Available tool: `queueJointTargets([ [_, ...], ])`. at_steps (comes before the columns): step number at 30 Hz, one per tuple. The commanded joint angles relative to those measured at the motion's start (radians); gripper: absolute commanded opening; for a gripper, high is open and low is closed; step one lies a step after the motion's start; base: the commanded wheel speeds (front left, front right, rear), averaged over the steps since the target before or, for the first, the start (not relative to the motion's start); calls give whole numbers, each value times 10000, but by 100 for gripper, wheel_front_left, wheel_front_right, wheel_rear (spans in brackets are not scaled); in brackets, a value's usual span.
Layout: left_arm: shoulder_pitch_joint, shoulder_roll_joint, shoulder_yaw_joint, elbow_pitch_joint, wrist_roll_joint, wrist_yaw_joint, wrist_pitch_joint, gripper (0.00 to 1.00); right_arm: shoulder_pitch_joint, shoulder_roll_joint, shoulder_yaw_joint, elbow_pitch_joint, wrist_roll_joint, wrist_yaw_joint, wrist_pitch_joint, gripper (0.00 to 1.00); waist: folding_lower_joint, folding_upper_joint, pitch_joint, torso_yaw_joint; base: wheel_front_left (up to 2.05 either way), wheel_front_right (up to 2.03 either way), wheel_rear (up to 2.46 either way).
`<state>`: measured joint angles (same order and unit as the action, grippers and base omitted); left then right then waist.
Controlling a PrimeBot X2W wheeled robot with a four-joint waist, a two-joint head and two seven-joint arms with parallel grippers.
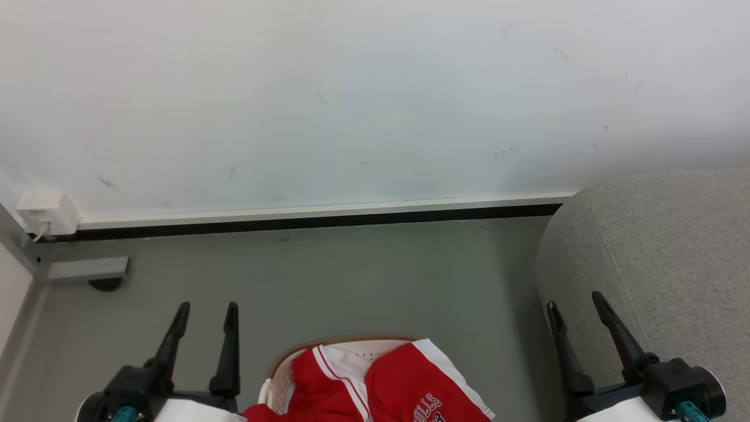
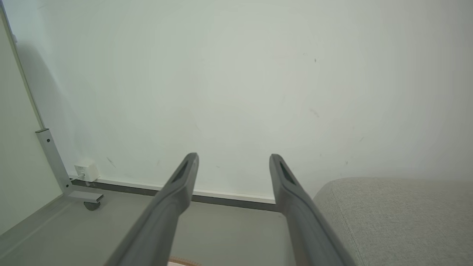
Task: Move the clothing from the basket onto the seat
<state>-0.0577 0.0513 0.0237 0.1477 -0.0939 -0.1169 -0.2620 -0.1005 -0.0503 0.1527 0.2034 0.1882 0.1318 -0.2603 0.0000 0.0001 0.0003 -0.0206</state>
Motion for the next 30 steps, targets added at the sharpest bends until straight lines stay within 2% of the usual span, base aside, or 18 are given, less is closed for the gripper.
queueJointTargets([
  [1,-28,32,26,9,139,-31,-37,100,-120,-7,9,-22,-64,-21,-64,100,0,-1,-2,2,0,0,0],
  [30,-35,5,67,123,-242,-123,-30,100,-136,-5,-32,63,163,-21,-56,100,0,-1,-28,-61,0,0,0],
])
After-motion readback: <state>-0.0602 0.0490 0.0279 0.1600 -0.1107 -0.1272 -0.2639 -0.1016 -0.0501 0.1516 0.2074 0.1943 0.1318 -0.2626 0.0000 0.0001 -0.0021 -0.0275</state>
